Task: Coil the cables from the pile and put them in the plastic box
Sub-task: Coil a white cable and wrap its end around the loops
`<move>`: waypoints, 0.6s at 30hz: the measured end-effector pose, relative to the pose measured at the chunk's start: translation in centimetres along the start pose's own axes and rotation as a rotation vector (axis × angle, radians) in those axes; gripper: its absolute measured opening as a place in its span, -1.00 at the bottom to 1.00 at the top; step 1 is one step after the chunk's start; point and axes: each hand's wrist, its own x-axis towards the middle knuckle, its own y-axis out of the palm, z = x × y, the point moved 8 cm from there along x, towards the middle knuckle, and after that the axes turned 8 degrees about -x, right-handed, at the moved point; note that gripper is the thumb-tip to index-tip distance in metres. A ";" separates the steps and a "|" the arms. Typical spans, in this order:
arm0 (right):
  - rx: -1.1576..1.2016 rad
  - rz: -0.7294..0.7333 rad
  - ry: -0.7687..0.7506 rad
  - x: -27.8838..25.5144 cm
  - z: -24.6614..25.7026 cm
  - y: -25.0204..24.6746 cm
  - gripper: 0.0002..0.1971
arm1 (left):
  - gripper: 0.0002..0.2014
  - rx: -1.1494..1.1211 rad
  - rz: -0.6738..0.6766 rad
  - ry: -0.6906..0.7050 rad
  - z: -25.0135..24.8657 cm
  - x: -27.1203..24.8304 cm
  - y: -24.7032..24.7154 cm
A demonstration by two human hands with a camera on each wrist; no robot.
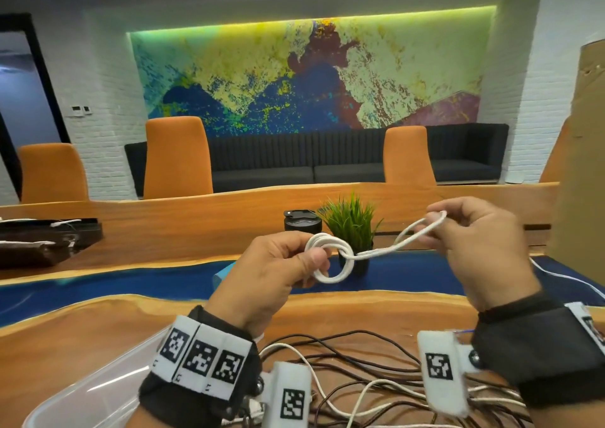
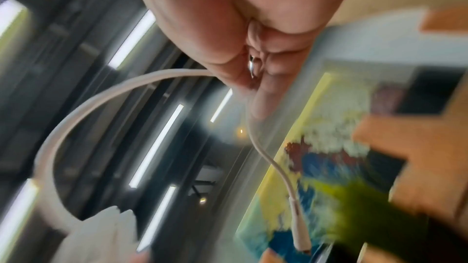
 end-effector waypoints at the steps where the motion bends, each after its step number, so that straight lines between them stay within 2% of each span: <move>1: 0.144 0.072 0.065 -0.7 -0.1 1.4 -0.88 | -0.82 -0.060 -0.003 0.014 -0.1 0.0 0.7; 3: 0.351 0.202 0.150 -1.9 0.0 3.8 -0.90 | -0.81 -0.110 -0.008 0.044 -0.3 0.0 1.5; 5: 0.460 0.263 0.201 -2.4 0.0 4.8 -0.88 | -0.75 -0.123 -0.007 0.065 -0.4 0.0 1.7; 10: 0.644 0.247 0.239 -1.2 -0.2 3.4 -0.89 | -0.72 -0.259 -0.036 0.018 0.3 0.3 0.4; 14: 0.726 0.287 0.236 -0.9 0.0 2.8 -0.88 | -0.74 -0.378 0.006 -0.044 0.8 0.4 1.1; 18: 0.814 0.285 0.315 -1.1 -0.5 3.3 -0.89 | -0.79 -0.452 0.087 -0.081 1.0 0.3 2.2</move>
